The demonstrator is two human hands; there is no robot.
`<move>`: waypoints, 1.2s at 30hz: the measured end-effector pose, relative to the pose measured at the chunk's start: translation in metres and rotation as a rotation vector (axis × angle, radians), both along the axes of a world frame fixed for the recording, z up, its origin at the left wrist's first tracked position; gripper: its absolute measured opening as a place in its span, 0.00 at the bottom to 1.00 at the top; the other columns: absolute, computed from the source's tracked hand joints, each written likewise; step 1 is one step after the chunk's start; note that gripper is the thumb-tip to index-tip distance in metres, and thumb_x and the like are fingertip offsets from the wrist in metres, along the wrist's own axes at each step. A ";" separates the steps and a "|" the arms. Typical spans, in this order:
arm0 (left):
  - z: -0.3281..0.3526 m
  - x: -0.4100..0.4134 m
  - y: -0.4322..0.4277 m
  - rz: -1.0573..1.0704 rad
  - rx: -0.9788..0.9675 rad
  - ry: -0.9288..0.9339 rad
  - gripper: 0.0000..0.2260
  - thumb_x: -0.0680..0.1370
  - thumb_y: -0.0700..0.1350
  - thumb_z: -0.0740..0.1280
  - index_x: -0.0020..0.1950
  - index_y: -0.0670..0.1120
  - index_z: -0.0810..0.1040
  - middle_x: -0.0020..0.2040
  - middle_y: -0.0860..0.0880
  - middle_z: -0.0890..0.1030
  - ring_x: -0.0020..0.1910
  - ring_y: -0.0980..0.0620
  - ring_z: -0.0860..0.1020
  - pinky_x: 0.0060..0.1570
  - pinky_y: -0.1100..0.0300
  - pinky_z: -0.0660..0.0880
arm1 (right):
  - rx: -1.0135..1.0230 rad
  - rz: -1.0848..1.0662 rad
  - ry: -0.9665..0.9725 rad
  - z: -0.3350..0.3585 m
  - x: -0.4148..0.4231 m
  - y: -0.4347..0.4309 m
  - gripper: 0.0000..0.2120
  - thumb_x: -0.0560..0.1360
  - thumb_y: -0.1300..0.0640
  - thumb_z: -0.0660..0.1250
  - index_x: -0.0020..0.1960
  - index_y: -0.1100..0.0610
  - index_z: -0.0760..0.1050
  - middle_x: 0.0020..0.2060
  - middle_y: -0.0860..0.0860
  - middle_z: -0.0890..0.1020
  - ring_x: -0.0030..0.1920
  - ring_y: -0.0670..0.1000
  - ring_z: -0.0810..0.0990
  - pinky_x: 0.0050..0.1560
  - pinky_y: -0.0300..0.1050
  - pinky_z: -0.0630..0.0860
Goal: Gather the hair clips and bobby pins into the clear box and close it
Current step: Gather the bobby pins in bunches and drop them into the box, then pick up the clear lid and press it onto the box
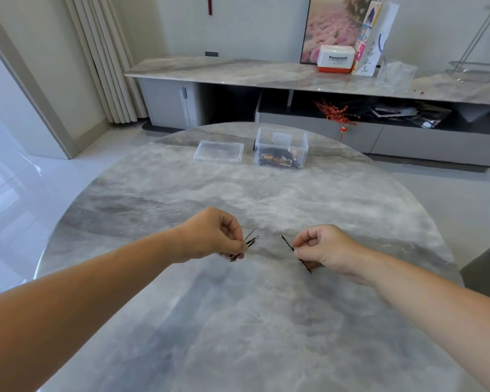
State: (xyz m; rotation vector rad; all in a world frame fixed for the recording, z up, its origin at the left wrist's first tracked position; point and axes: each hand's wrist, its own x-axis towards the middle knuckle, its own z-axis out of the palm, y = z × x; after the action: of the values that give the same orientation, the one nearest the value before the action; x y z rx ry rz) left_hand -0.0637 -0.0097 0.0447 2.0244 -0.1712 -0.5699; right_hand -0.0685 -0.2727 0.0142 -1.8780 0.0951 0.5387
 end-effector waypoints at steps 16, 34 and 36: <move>0.034 0.297 -0.075 0.197 0.153 -0.482 0.08 0.70 0.39 0.74 0.48 0.45 0.81 0.38 0.51 0.83 0.36 0.52 0.81 0.35 0.59 0.78 | -0.394 -0.122 -0.480 0.062 0.280 0.002 0.05 0.68 0.63 0.71 0.43 0.55 0.81 0.37 0.50 0.83 0.33 0.48 0.79 0.33 0.39 0.74; -0.015 0.306 -0.044 0.228 0.317 -0.675 0.14 0.79 0.42 0.62 0.63 0.47 0.80 0.63 0.48 0.80 0.58 0.49 0.79 0.58 0.57 0.76 | -0.632 -0.080 -0.776 0.049 0.281 0.019 0.12 0.76 0.53 0.66 0.35 0.55 0.81 0.32 0.47 0.83 0.38 0.50 0.80 0.41 0.44 0.74; -0.028 0.296 -0.011 0.275 0.410 -0.666 0.18 0.80 0.44 0.60 0.69 0.48 0.75 0.69 0.46 0.74 0.66 0.46 0.74 0.66 0.51 0.71 | -0.575 -0.014 -0.835 0.046 0.255 0.046 0.19 0.77 0.52 0.63 0.29 0.57 0.73 0.24 0.49 0.75 0.31 0.51 0.73 0.35 0.46 0.68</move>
State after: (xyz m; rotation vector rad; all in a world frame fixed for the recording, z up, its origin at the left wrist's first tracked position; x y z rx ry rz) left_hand 0.2326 -0.0206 0.0166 2.5233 -0.1749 0.2841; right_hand 0.1868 -0.2272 0.0601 -2.5146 -0.3205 -0.3575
